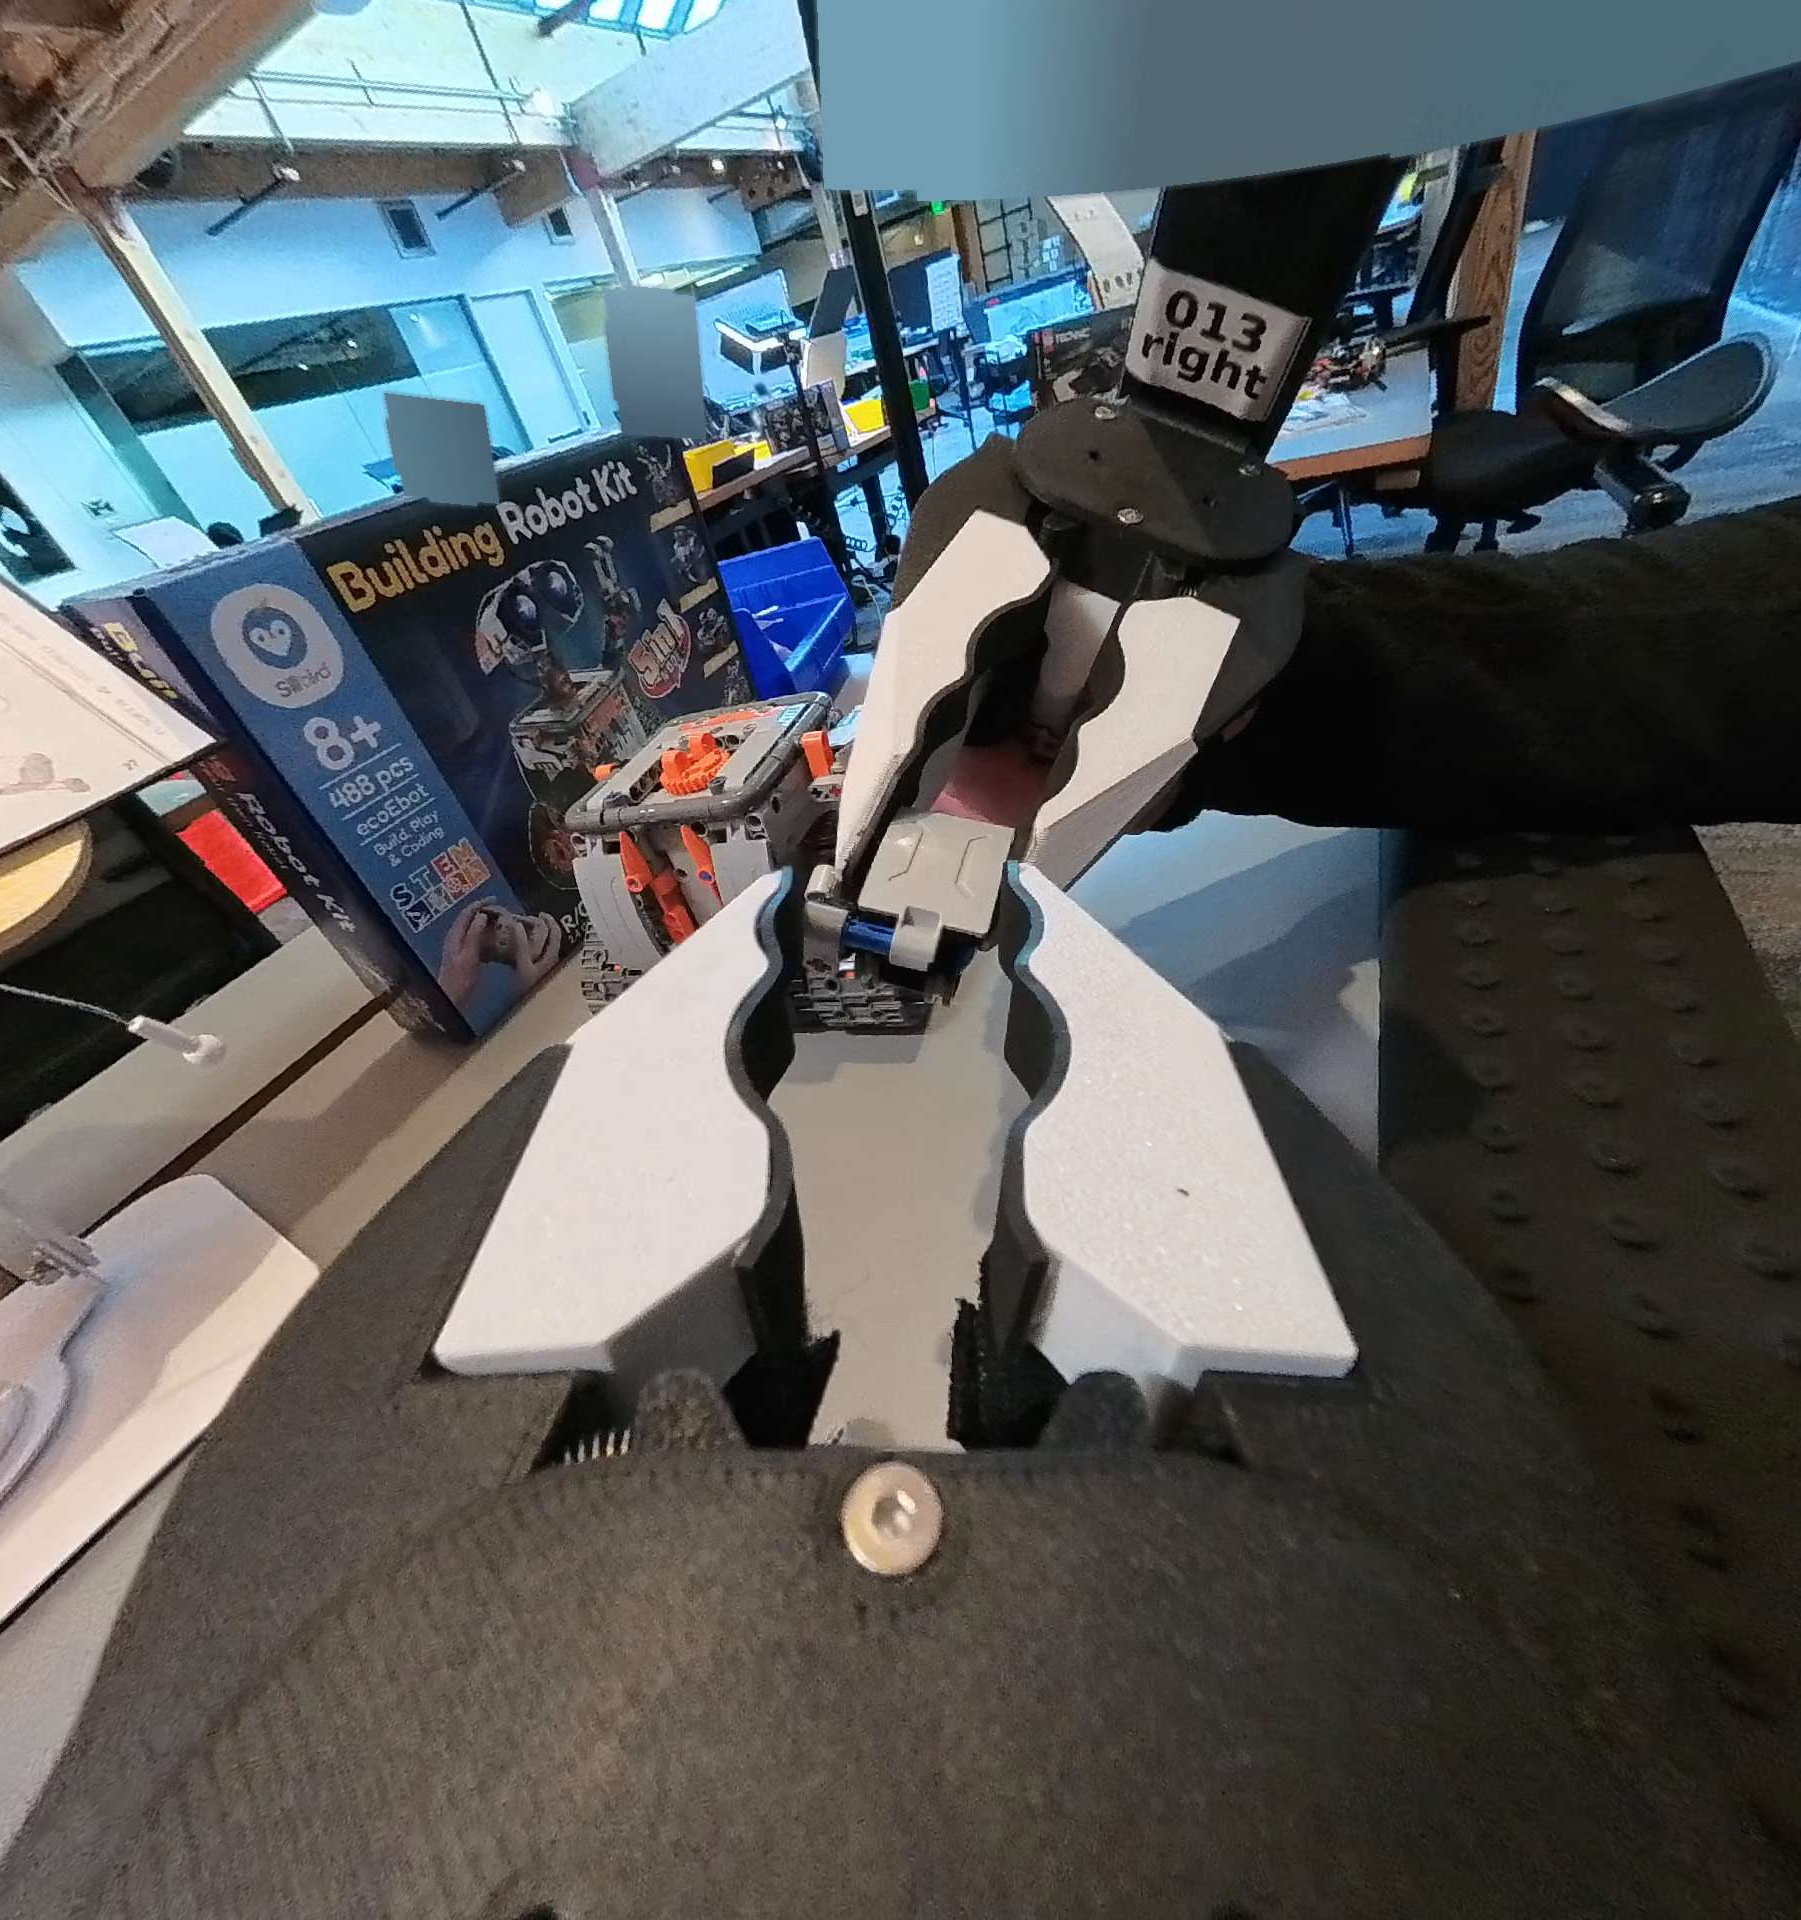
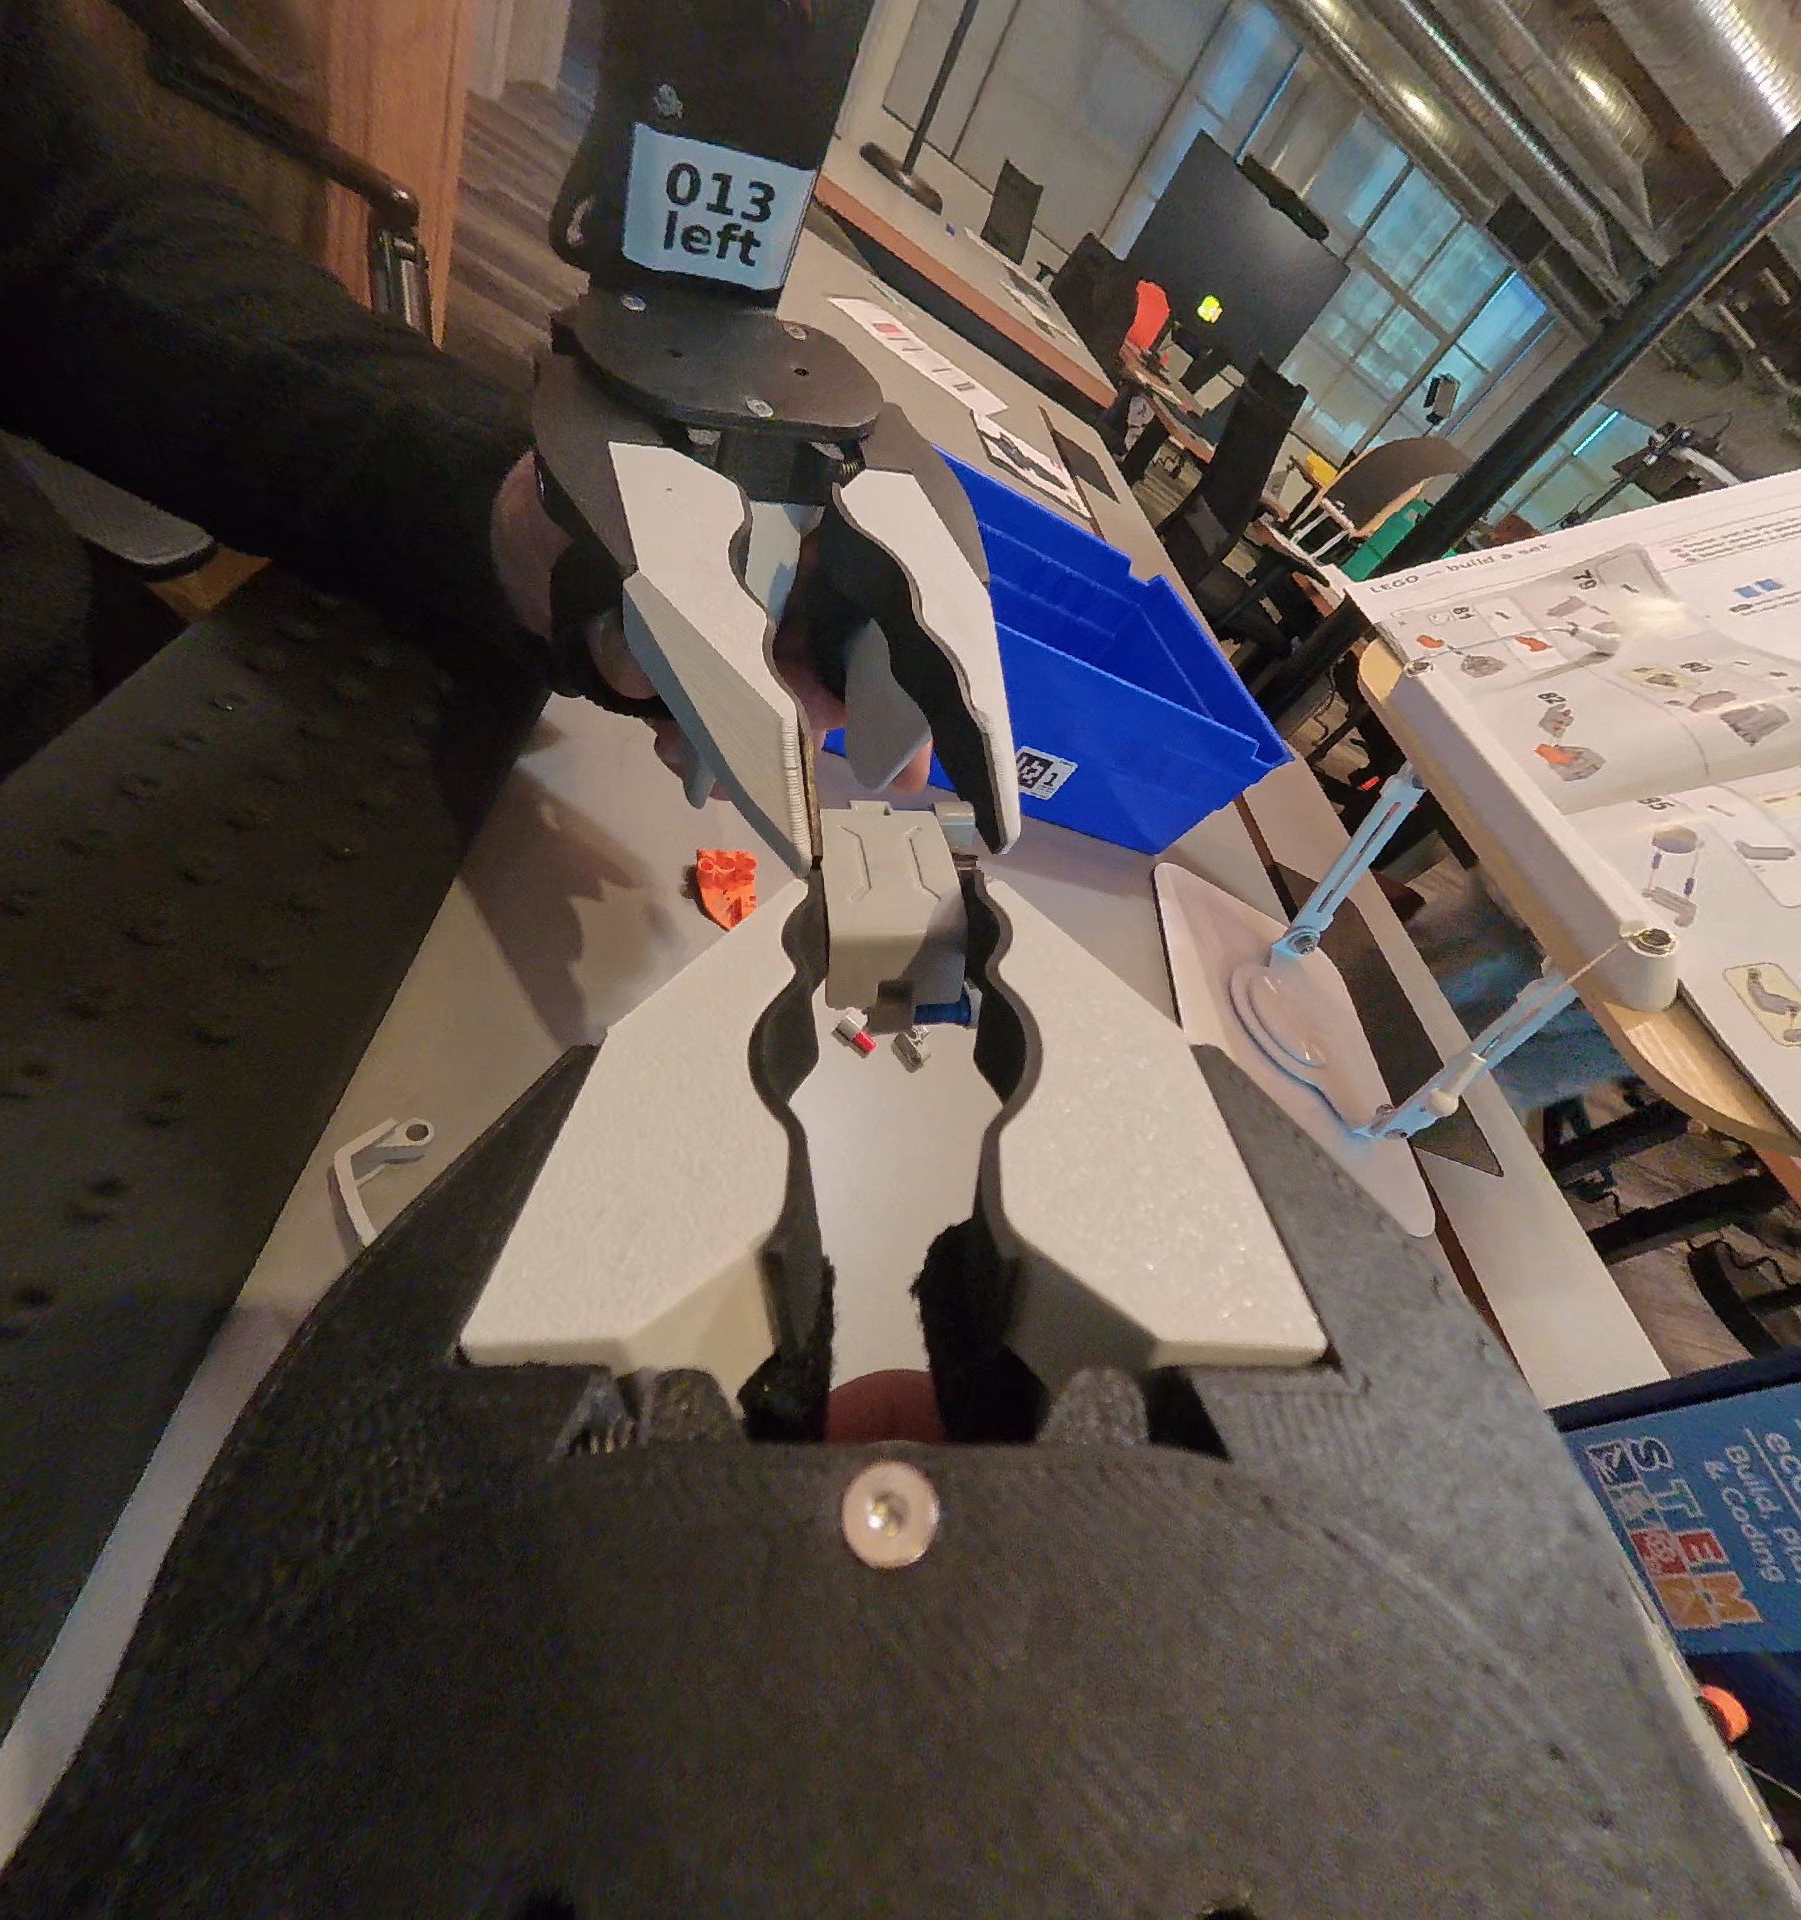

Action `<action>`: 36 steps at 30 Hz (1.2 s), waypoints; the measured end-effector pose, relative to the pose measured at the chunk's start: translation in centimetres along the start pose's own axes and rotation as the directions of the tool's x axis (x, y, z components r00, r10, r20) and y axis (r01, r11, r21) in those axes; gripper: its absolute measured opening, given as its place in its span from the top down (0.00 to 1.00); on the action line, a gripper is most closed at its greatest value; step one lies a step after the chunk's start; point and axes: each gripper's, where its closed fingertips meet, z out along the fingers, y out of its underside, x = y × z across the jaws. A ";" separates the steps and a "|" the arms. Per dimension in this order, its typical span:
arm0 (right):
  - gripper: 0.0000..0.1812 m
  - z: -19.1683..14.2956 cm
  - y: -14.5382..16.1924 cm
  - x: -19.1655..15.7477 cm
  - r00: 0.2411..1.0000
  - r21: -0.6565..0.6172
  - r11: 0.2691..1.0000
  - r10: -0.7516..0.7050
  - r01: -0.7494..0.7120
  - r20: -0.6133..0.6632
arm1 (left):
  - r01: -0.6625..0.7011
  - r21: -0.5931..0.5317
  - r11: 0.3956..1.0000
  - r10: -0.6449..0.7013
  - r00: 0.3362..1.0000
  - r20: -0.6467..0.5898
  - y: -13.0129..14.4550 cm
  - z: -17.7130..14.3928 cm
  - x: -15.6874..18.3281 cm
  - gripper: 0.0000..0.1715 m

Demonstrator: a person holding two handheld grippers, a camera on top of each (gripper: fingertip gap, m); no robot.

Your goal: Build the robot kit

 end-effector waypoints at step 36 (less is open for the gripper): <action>0.87 -0.3 -0.9 -0.8 0.989 0.080 0.990 0.110 -0.118 0.098 | -0.049 0.018 0.999 0.051 0.994 -0.098 -0.3 -1.1 1.1 0.82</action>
